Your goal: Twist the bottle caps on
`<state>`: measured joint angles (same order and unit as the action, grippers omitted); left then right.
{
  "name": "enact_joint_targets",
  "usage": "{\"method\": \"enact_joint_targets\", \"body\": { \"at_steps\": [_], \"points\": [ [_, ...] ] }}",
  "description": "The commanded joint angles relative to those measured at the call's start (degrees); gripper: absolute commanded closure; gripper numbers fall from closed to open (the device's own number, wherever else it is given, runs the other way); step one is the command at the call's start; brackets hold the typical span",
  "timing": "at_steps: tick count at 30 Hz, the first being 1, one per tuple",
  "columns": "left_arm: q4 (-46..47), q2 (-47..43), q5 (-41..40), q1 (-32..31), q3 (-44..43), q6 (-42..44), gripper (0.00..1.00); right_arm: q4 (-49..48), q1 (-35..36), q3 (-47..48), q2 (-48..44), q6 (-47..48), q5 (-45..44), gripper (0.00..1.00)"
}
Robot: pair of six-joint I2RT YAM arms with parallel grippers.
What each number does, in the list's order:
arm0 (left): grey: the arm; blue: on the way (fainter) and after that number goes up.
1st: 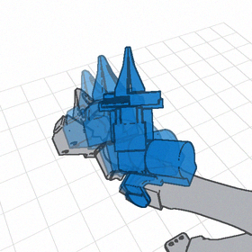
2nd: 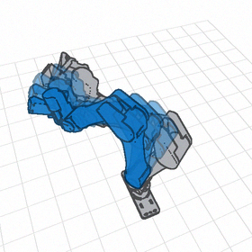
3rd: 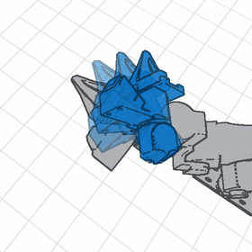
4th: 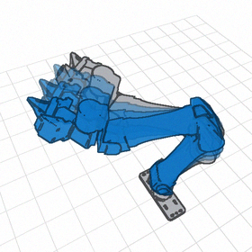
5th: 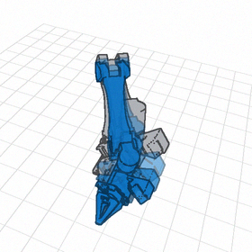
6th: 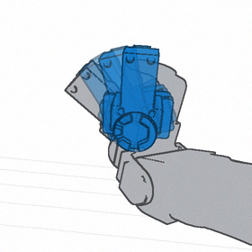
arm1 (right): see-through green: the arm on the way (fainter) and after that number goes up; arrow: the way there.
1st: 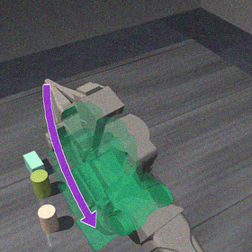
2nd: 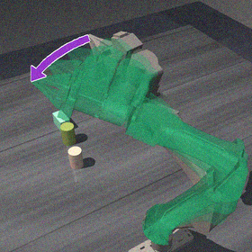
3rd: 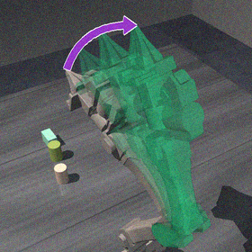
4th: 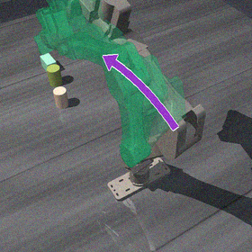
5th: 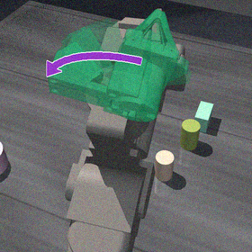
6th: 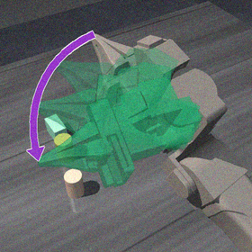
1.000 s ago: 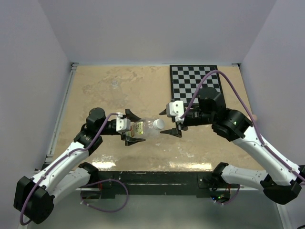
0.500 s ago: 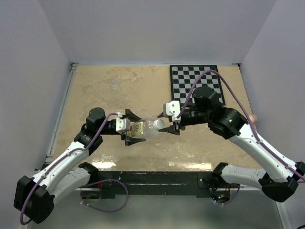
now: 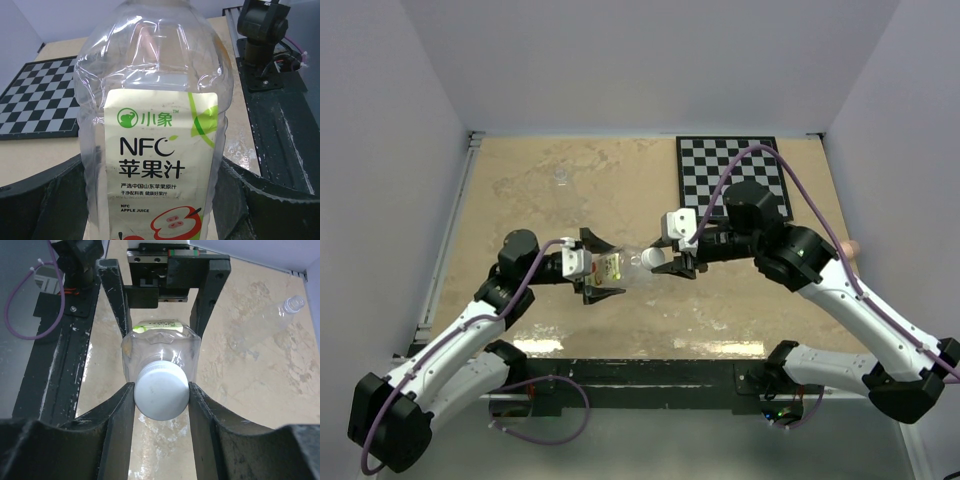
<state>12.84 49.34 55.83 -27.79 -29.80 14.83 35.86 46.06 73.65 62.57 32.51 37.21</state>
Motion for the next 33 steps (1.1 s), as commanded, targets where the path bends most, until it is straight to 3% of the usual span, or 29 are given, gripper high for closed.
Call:
{"method": "enact_joint_targets", "body": {
  "at_steps": [1,6,15,24,29,33],
  "points": [
    [9.3,-3.9,-9.4,-0.77,1.32,-2.17,1.0,-2.37,0.17,-1.57,0.27,-6.14,-1.52,0.88],
    [9.4,-6.45,-25.38,-7.7,2.38,-1.83,1.0,-4.74,0.17,-2.45,1.42,-12.55,-4.16,1.0],
    [14.74,-8.3,-49.84,-16.67,4.4,-3.4,1.0,-9.4,0.17,-3.16,3.26,-26.61,-11.71,1.0],
    [28.18,-0.66,-75.84,-29.14,4.58,-0.6,1.0,-13.44,0.17,-6.76,2.47,-39.0,-22.61,1.0],
    [29.7,2.78,-77.37,-31.71,4.31,-0.94,1.0,-15.64,0.17,-7.73,0.73,-40.42,-22.18,1.0],
    [22.86,1.9,-74.91,-31.62,3.44,-3.49,1.0,-16.08,0.17,-5.81,-2.27,-37.53,-22.1,0.6]
  ]
}}
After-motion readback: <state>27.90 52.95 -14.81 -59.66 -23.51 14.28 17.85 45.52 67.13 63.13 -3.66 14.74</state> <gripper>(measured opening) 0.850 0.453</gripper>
